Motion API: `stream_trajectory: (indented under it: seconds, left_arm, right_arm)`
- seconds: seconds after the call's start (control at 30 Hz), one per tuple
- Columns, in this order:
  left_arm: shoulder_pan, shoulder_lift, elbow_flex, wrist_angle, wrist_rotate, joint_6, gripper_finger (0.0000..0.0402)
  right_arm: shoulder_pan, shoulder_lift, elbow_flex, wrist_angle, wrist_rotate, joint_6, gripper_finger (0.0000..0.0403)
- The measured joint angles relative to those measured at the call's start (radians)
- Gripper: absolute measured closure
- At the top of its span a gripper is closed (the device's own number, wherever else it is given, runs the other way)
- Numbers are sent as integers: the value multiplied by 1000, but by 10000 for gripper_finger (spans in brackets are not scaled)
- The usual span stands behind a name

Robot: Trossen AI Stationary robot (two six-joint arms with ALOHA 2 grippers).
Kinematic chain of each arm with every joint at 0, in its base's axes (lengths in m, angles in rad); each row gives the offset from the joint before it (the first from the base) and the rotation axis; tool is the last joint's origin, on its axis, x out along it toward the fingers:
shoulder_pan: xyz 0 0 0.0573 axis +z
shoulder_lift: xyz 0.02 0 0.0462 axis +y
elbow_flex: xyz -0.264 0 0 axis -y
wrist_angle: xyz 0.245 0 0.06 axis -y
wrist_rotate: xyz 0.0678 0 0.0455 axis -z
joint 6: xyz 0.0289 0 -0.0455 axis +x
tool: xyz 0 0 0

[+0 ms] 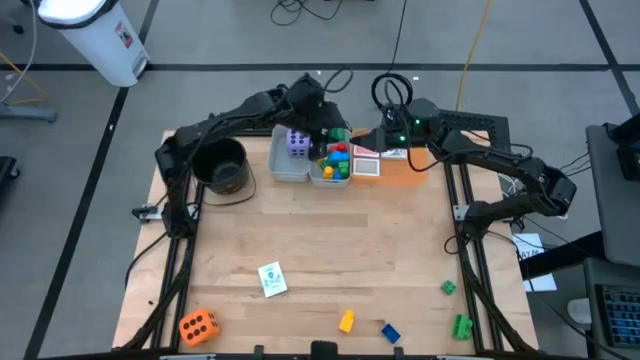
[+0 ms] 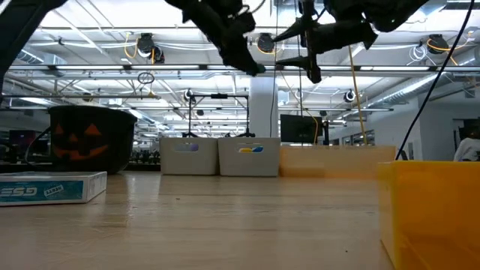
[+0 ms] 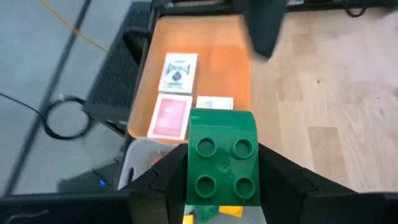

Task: Pick & Place Toys
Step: Put the green gamepiece into the right gray bin

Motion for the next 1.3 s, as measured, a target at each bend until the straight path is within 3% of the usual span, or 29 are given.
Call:
stream_trajectory:
  seconds: [0.53,0.83,1.1,1.3]
  left_arm:
    - [57,180,0,87,19,-191,257]
    - [57,232,-9,131,-64,-234,236]
    - [63,287,-9,145,-73,-294,256]
    - [63,315,-9,168,-91,-347,230]
  right_arm:
    - [2,-191,0,-414,252,-237,179]
    - [3,-208,0,-487,273,-255,179]
    - [10,-208,0,-492,273,-257,183]
    - [10,-209,-10,-477,275,-256,181]
